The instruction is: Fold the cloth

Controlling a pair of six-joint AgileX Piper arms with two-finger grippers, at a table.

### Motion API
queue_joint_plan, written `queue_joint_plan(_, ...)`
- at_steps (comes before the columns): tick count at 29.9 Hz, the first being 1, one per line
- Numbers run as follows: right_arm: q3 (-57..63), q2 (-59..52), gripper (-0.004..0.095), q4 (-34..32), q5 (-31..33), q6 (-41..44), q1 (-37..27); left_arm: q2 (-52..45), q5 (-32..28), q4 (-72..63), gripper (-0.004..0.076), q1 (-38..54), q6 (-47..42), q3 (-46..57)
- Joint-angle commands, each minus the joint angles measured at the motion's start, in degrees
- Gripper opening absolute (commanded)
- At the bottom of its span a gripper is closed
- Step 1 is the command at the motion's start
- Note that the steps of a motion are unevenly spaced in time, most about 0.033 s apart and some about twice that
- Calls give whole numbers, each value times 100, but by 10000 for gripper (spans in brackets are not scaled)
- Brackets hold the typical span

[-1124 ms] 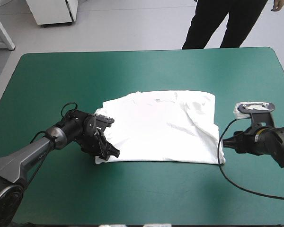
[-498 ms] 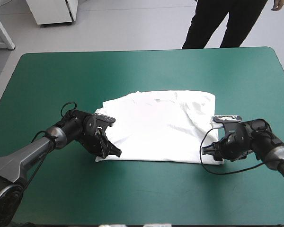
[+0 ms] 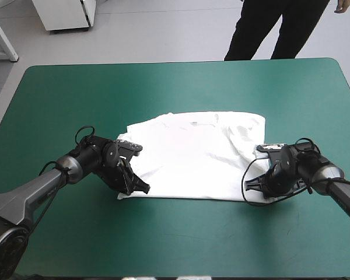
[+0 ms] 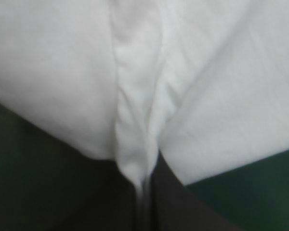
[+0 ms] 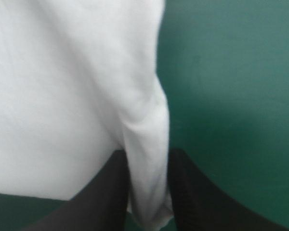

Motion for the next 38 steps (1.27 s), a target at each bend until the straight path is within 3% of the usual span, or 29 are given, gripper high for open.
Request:
queue_joint_plan(1, -12, 29, -12, 208, -107, -197, -6, 180, -533, -232, -10, -56, -12, 97)
queue_joint_plan(9, -12, -384, -17, 85, 316, -197, -6, -442, -62, -217, -10, -56, -12, 97)
queue_joint_plan(23, -532, -1777, -17, 98, 1132, -66, -6, -2434, 859, -196, -10, -56, -182, 86)
queue_joint_plan(30, -1328, -1819, -17, 137, 985, -6, -6, -2639, 661, -157, -10, -56, -267, -277)
queue_joint_plan(38, -1785, -1644, -17, 56, -236, 80, -6, -2615, -491, 544, -10, -56, -508, -717)
